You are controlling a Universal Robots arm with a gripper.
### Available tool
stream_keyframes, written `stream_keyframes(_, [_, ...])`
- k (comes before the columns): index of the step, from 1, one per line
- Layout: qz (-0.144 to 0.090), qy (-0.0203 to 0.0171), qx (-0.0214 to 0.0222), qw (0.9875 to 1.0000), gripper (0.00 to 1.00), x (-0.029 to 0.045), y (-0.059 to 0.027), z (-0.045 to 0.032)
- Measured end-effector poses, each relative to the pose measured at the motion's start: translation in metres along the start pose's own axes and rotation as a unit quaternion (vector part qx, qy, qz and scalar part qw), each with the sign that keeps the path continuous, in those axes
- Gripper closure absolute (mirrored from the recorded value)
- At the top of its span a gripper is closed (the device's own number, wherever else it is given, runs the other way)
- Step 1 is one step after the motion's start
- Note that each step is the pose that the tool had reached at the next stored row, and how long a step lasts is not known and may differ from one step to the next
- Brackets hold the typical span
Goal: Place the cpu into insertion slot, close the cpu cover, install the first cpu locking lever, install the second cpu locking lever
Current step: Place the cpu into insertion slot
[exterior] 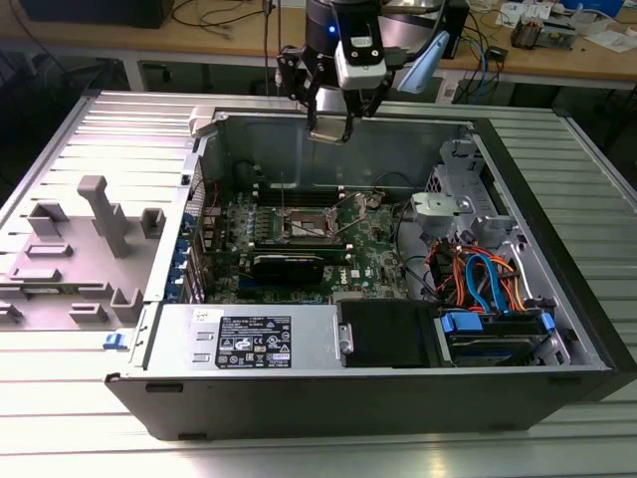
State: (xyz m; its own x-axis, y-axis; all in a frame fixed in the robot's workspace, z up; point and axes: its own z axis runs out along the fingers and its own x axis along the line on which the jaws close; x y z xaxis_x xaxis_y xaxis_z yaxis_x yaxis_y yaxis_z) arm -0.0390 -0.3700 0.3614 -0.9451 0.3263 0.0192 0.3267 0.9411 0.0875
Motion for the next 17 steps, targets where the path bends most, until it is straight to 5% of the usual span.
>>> stream_keyframes(11, [0.045, -0.0040, -0.0009, 0.9990, 0.46, -0.0001, -0.0003, 0.0019])
stream_keyframes(17, [0.077, -0.0067, -0.0015, 0.9970, 0.46, -0.0001, -0.0004, 0.0033])
